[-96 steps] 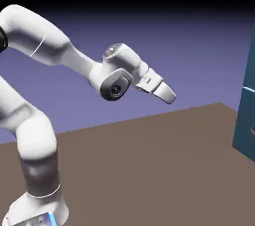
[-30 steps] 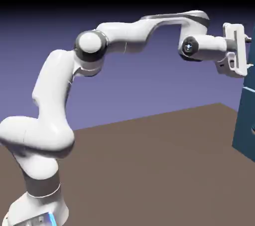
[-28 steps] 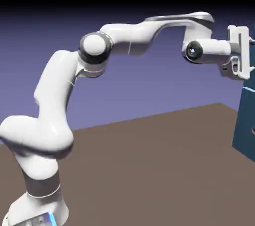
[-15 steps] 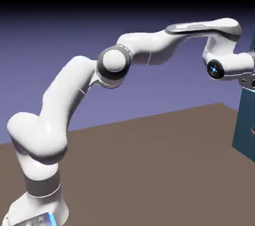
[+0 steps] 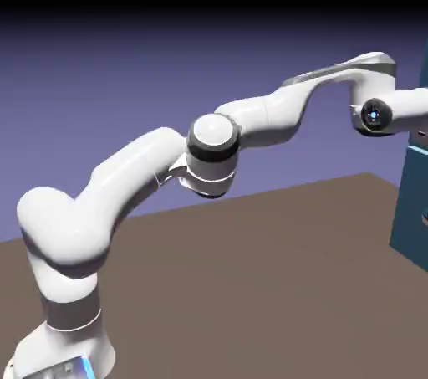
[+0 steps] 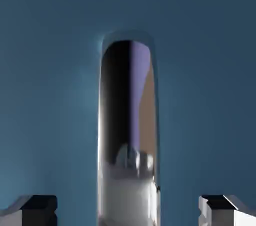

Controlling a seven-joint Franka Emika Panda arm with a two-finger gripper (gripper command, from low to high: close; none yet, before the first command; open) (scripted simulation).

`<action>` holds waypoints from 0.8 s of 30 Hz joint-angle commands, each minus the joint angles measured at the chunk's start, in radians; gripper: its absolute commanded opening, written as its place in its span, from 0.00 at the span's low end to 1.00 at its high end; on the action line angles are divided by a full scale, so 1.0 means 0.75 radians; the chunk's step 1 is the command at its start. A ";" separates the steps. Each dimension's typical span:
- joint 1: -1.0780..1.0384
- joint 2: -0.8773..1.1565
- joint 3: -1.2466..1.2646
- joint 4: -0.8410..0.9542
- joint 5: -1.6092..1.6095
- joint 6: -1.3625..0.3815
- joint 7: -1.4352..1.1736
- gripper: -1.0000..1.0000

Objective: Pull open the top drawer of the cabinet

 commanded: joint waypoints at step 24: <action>0.695 0.588 -0.229 -1.160 0.355 -0.311 -0.776 0.00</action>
